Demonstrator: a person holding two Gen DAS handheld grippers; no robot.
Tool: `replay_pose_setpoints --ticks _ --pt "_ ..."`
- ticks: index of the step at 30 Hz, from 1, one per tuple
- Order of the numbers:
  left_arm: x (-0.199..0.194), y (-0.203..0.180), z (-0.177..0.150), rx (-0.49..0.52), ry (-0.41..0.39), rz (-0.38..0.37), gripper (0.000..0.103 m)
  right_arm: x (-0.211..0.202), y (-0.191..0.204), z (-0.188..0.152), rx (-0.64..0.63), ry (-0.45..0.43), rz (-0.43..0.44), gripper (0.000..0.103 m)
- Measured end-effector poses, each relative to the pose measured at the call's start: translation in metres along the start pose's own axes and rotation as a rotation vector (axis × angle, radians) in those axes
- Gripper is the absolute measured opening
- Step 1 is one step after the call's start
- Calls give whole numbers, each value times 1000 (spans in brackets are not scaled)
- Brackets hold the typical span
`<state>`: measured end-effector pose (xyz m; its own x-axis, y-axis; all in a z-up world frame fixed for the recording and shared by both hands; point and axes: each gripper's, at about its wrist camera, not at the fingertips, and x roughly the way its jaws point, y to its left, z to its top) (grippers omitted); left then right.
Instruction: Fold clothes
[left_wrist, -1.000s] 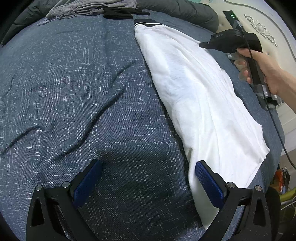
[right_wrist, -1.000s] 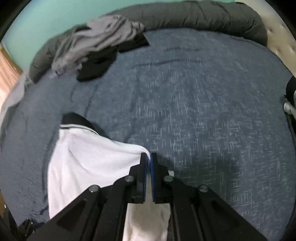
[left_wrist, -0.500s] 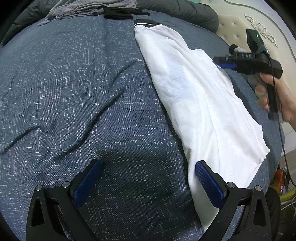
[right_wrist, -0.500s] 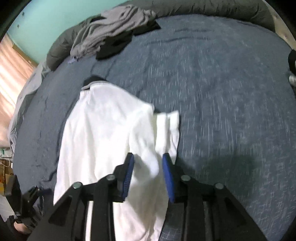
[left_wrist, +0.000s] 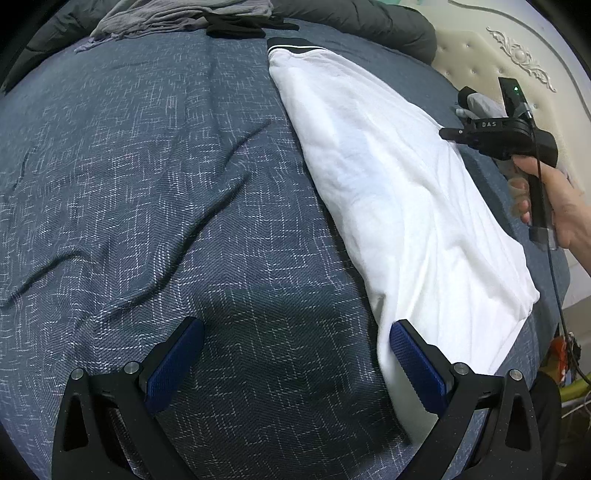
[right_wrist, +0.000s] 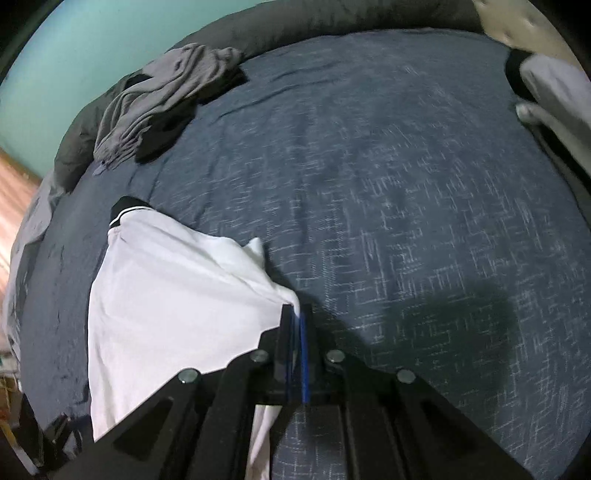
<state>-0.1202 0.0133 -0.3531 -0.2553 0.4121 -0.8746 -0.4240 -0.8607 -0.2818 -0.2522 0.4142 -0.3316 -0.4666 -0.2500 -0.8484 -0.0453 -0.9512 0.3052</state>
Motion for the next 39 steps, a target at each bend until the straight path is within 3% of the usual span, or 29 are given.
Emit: replay_pose_setpoints --ticks 4,6,9,12,19,20,22,26,34,39 --pt "1 5 1 2 1 3 103 -5 3 -5 4 -1 42 6" --pt "3 8 3 1 0 3 103 -11 4 -9 7 3 49 24" --pt "7 13 6 1 -1 3 103 -25 8 -23 -1 6 78 29" --pt "6 13 7 0 -6 4 103 -38 14 -43 -23 33 121 29" --pt "-8 17 9 -21 -57 -4 103 -40 17 -82 -31 131 130 29" --pt "-13 18 10 -34 -83 -7 103 -38 17 -85 -33 136 138 27" --pt "-23 20 13 -46 -120 -15 103 -38 17 -90 -50 142 139 13" --pt "-39 26 9 -52 -147 -14 103 -39 11 -92 -33 110 131 2" --pt "-37 6 -4 -49 -128 -29 103 -52 3 -93 -18 41 64 2" --pt "-47 -12 -15 -20 -90 -52 103 -57 1 -97 24 52 109 3"
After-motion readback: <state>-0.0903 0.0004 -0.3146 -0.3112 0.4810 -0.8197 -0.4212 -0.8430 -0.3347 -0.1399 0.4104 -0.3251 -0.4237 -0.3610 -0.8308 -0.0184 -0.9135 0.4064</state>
